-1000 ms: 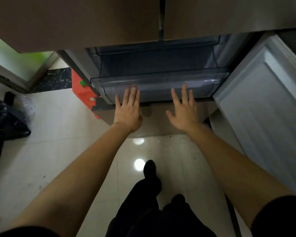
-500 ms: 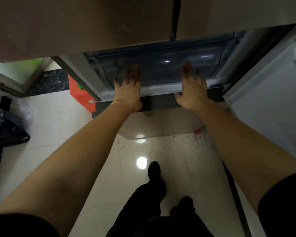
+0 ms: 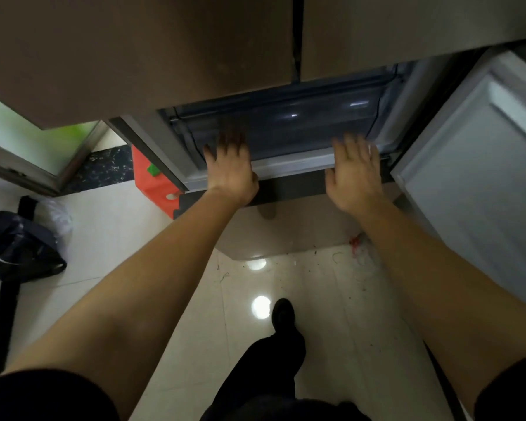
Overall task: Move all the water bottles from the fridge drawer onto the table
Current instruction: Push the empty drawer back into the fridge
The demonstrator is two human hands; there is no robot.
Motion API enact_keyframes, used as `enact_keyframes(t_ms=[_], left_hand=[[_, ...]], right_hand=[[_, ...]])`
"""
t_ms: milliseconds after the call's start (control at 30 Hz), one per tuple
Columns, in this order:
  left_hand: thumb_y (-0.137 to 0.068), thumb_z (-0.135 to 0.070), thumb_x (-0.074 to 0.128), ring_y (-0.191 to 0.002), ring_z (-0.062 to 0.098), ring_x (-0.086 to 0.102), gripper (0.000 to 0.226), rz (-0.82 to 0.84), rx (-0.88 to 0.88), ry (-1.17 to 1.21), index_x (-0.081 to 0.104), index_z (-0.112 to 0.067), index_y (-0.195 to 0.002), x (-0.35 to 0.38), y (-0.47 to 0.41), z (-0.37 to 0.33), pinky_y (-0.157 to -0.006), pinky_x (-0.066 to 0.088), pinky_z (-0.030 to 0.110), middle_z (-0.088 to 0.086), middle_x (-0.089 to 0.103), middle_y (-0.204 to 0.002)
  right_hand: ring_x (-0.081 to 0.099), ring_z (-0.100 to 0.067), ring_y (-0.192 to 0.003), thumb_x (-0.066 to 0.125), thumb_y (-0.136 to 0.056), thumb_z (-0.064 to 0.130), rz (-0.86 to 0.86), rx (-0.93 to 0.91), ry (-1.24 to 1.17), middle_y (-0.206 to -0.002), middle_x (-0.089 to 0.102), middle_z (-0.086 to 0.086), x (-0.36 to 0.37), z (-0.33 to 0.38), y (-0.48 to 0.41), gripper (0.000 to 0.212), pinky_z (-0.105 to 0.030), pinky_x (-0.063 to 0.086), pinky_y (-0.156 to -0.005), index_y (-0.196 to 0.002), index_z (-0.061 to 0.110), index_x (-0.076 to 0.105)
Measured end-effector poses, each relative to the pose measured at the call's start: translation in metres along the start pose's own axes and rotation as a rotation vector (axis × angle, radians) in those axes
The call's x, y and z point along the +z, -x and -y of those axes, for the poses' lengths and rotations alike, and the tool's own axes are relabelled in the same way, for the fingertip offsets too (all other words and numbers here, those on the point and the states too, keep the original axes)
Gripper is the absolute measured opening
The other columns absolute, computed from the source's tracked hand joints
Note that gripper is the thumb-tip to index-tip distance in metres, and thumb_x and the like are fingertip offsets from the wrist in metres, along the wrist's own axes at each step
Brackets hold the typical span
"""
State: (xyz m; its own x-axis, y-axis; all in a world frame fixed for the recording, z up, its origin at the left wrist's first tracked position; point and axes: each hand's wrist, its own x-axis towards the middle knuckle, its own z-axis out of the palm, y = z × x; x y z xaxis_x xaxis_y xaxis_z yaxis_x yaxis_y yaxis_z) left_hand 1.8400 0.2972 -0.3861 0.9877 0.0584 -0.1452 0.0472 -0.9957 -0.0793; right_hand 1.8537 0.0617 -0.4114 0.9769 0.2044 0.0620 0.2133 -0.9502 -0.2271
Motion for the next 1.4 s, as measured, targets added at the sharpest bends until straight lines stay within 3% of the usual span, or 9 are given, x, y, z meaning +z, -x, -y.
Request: enact_keyframes(t_ms=[467, 567, 667, 867, 967, 1100, 1200, 1300, 1400], left_hand=[[-0.104, -0.049, 0.027, -0.152, 0.033, -0.006, 0.069, 0.009, 0.109, 0.376, 0.004, -0.014, -0.158, -0.046, 0.169, -0.201, -0.120, 0.005, 0.061, 0.012, -0.009, -0.166], [-0.104, -0.051, 0.026, -0.153, 0.032, -0.003, 0.068, 0.059, 0.167, 0.572, 0.008, -0.015, -0.159, -0.062, 0.209, -0.266, -0.118, 0.008, 0.060, 0.010, -0.005, -0.167], [-0.104, -0.054, 0.025, -0.153, 0.028, -0.004, 0.070, 0.169, 0.221, 0.812, 0.006, -0.017, -0.159, -0.074, 0.246, -0.323, -0.122, 0.006, 0.050, 0.008, -0.005, -0.167], [-0.092, -0.077, 0.017, -0.153, 0.021, 0.011, 0.084, 0.523, 0.148, 1.383, 0.008, -0.028, -0.159, -0.082, 0.302, -0.390, -0.124, 0.012, 0.047, -0.005, 0.007, -0.166], [-0.075, -0.089, 0.014, -0.153, 0.023, 0.008, 0.100, 0.548, 0.101, 1.476, -0.002, -0.034, -0.158, -0.079, 0.312, -0.397, -0.122, 0.015, 0.054, -0.006, 0.000, -0.167], [-0.087, -0.083, 0.016, -0.153, 0.025, 0.010, 0.079, 0.440, 0.013, 1.598, -0.013, -0.048, -0.152, -0.075, 0.322, -0.381, -0.122, 0.015, 0.055, -0.007, -0.001, -0.167], [-0.086, -0.084, 0.015, -0.143, 0.026, 0.037, 0.083, 0.447, -0.031, 1.619, 0.017, -0.040, -0.156, -0.076, 0.328, -0.349, -0.116, 0.030, 0.053, 0.001, 0.032, -0.161], [-0.093, -0.075, 0.014, -0.101, 0.010, 0.071, 0.073, 0.429, -0.035, 1.694, 0.062, -0.031, -0.126, -0.082, 0.330, -0.303, -0.084, 0.058, 0.031, 0.000, 0.073, -0.118], [-0.093, -0.077, 0.012, -0.120, 0.028, 0.057, 0.080, 0.456, -0.058, 1.718, 0.065, -0.029, -0.128, -0.091, 0.329, -0.248, -0.108, 0.045, 0.044, 0.017, 0.061, -0.130]], right_hand=[[0.032, -0.046, -0.143, 0.046, -0.101, 0.015, -0.525, 0.165, 0.157, -0.146, 0.046, -0.027, -0.189, -0.144, 0.251, 0.042, -0.057, 0.017, -0.120, -0.139, -0.003, 0.051], [0.021, -0.048, -0.146, 0.036, -0.104, 0.040, -0.395, 0.432, 0.271, -0.156, 0.033, -0.025, -0.222, -0.186, 0.312, 0.057, -0.058, 0.009, -0.119, -0.152, 0.009, 0.035], [0.049, -0.046, -0.125, 0.014, -0.101, 0.061, -0.193, 0.779, 0.217, -0.141, 0.051, -0.025, -0.245, -0.221, 0.365, 0.075, -0.052, 0.034, -0.106, -0.149, 0.010, 0.041], [0.058, -0.033, -0.120, 0.017, -0.105, 0.053, -0.067, 0.596, 0.116, -0.136, 0.061, -0.009, -0.269, -0.239, 0.407, 0.057, -0.040, 0.044, -0.094, -0.143, 0.026, 0.050], [0.054, -0.029, -0.128, 0.014, -0.101, 0.063, 0.062, 0.538, 0.090, -0.143, 0.057, -0.002, -0.276, -0.227, 0.413, 0.058, -0.038, 0.042, -0.097, -0.146, 0.042, 0.044], [0.040, -0.026, -0.143, 0.011, -0.097, 0.070, 0.213, 0.481, -0.112, -0.157, 0.040, 0.004, -0.267, -0.203, 0.415, 0.065, -0.037, 0.031, -0.112, -0.154, 0.042, 0.030], [0.029, -0.015, -0.148, 0.018, -0.103, 0.059, 0.233, 0.417, -0.558, -0.161, 0.031, 0.006, -0.245, -0.173, 0.404, 0.062, -0.031, 0.019, -0.121, -0.156, 0.030, 0.030], [0.020, -0.009, -0.149, 0.025, -0.105, 0.052, 0.207, 0.412, -0.920, -0.164, 0.022, 0.007, -0.210, -0.137, 0.387, 0.062, -0.022, 0.010, -0.119, -0.159, 0.020, 0.022], [0.023, -0.012, -0.149, 0.030, -0.104, 0.056, 0.166, 0.449, -1.118, -0.162, 0.025, 0.008, -0.176, -0.096, 0.362, 0.064, -0.022, 0.015, -0.108, -0.159, 0.027, 0.016]])
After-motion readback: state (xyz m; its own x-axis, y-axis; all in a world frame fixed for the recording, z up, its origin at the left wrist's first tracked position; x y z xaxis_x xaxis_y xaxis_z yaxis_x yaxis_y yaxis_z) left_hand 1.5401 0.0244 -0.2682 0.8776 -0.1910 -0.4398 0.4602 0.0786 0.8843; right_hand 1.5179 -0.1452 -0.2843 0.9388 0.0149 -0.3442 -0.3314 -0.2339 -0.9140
